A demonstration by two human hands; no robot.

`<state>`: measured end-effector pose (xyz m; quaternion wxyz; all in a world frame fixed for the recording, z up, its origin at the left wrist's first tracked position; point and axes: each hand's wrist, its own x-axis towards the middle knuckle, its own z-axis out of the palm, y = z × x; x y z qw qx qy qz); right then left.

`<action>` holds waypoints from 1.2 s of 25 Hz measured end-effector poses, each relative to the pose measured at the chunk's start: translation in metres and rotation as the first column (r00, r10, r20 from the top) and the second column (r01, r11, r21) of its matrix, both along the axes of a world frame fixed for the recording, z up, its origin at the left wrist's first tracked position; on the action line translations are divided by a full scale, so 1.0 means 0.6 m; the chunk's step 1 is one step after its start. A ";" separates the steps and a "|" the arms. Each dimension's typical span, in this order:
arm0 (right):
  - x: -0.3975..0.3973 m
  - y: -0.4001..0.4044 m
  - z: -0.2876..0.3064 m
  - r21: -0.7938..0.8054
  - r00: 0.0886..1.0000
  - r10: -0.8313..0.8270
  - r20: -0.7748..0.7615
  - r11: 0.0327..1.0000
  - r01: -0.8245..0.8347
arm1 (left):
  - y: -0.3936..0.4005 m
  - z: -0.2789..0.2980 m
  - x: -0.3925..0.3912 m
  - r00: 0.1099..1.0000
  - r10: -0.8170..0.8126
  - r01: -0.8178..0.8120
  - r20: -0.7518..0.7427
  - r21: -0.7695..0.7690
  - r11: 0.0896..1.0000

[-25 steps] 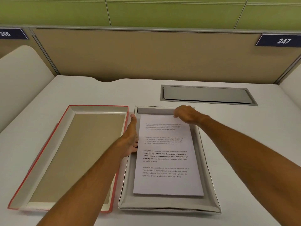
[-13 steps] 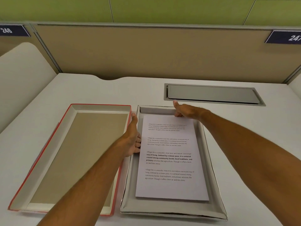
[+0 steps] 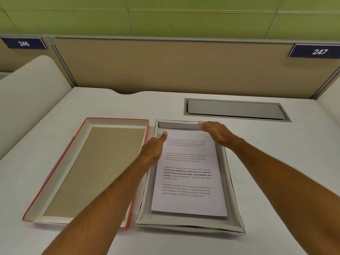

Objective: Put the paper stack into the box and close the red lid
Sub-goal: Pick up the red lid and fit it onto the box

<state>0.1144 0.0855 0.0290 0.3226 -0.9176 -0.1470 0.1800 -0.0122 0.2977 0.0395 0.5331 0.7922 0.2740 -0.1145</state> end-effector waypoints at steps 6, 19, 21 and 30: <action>-0.104 -0.002 -0.011 -0.237 0.953 0.140 0.270 0.969 -0.076 | -0.004 0.001 -0.052 0.960 -0.249 0.125 0.131 0.596 0.793; -0.231 0.078 0.027 -0.411 0.814 0.338 0.472 0.901 -0.136 | 0.055 0.041 -0.163 0.960 -0.279 0.129 -0.023 0.920 0.371; -0.245 0.095 0.028 -0.425 0.804 0.342 0.486 0.896 -0.124 | 0.073 0.044 -0.173 0.959 -0.281 0.133 -0.028 0.923 0.360; -0.306 0.204 0.017 -0.436 0.835 0.224 0.502 0.900 0.020 | 0.172 0.010 -0.203 0.924 -0.374 0.207 -0.076 0.923 0.325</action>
